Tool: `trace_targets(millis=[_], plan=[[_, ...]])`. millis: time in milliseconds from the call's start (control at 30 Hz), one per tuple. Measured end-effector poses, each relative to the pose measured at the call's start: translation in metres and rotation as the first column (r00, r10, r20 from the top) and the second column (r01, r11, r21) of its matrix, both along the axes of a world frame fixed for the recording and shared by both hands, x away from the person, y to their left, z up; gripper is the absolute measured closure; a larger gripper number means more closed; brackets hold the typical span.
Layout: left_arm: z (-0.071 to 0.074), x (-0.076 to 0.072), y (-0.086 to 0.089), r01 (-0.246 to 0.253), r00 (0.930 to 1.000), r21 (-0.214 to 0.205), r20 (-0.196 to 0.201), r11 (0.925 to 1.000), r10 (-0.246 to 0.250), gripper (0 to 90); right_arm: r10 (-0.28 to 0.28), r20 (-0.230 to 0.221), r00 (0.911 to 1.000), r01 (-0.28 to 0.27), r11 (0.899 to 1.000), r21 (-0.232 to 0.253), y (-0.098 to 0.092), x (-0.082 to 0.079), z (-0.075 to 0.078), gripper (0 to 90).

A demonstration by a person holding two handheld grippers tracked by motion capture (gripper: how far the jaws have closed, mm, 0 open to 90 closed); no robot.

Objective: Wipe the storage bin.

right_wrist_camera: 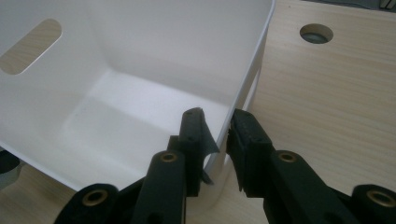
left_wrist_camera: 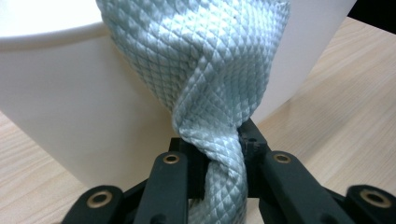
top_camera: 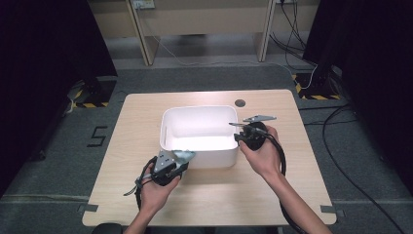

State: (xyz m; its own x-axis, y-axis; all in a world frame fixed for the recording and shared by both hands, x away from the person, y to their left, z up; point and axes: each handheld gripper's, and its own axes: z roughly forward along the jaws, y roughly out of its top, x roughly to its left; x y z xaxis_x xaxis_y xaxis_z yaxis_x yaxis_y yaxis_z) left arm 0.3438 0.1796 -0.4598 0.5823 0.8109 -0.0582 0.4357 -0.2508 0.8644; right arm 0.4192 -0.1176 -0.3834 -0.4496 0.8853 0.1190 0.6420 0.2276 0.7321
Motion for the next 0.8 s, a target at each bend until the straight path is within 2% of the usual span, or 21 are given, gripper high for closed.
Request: trace_targets(millis=[300,600,800], plan=[[-0.0003,0.0012,-0.0082,0.014,0.9999,0.004,-0.003,0.9999,-0.014,76.9,0.0,0.0,1.0,0.0,1.0,0.001,-0.0001,0.0001,0.0,75.2],[-0.0009,0.0014,-0.0091,0.014,0.9999,0.0,-0.004,0.9999,-0.014,76.9,0.0,-0.001,1.0,0.0,1.0,0.002,-0.0002,0.0001,0.0,75.1],[-0.0034,0.0013,-0.0107,0.014,0.9999,0.016,-0.003,0.9998,-0.014,76.9,-0.001,0.0,1.0,0.001,1.0,0.002,-0.0003,0.0,-0.0001,75.0]])
